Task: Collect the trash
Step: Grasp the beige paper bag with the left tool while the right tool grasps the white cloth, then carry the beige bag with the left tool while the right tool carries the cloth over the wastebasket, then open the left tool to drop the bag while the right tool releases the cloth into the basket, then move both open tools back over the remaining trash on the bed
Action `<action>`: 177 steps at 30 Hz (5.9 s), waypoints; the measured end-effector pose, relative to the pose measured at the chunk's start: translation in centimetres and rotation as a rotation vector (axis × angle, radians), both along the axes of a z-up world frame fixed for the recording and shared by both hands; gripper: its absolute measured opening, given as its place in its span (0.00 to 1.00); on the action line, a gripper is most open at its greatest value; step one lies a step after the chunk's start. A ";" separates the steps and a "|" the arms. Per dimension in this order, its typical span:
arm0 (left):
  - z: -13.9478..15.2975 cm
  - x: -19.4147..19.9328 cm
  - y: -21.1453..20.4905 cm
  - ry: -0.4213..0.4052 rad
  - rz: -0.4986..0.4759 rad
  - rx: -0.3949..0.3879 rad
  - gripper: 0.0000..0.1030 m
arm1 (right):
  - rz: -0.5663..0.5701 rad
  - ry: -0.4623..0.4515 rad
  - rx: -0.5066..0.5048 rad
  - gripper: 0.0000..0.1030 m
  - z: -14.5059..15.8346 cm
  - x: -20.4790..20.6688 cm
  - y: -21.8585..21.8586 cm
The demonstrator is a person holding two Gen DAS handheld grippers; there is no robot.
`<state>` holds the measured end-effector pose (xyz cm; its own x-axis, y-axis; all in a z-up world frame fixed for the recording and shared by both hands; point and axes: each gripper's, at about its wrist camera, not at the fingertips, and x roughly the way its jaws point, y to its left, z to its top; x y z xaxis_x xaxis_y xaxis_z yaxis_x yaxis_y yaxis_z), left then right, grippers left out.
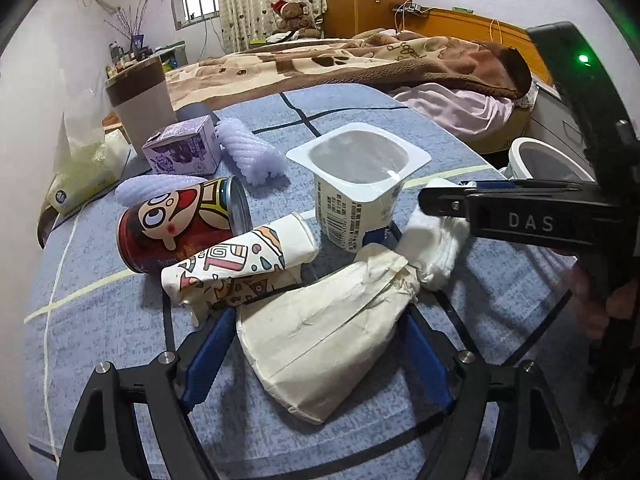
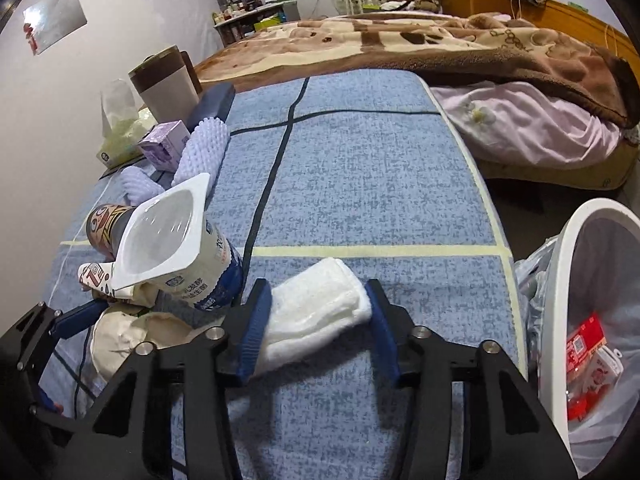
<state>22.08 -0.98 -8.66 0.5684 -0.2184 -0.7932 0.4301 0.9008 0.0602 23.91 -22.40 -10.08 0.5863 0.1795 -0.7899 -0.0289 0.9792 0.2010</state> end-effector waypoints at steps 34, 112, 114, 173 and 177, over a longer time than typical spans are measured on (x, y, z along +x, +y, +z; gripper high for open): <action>2.3 -3.4 0.8 -0.001 0.079 -0.145 0.69 | -0.026 -0.148 0.029 0.13 2.9 -3.7 -3.4; 6.2 -5.2 -27.0 -0.030 -0.303 -0.262 0.73 | -0.395 -0.237 -0.298 0.50 5.8 -10.0 -21.2; 6.5 -5.2 -26.7 -0.033 -0.299 -0.266 0.74 | -0.392 -0.241 -0.287 0.50 5.9 -10.0 -21.1; 8.9 -2.1 1.8 -0.157 0.267 -0.280 0.76 | 0.004 -0.269 -0.052 0.61 5.6 -5.1 -4.4; 8.4 -1.3 3.9 -0.148 0.311 -0.278 0.76 | 0.050 -0.252 -0.049 0.61 5.2 -4.3 -2.7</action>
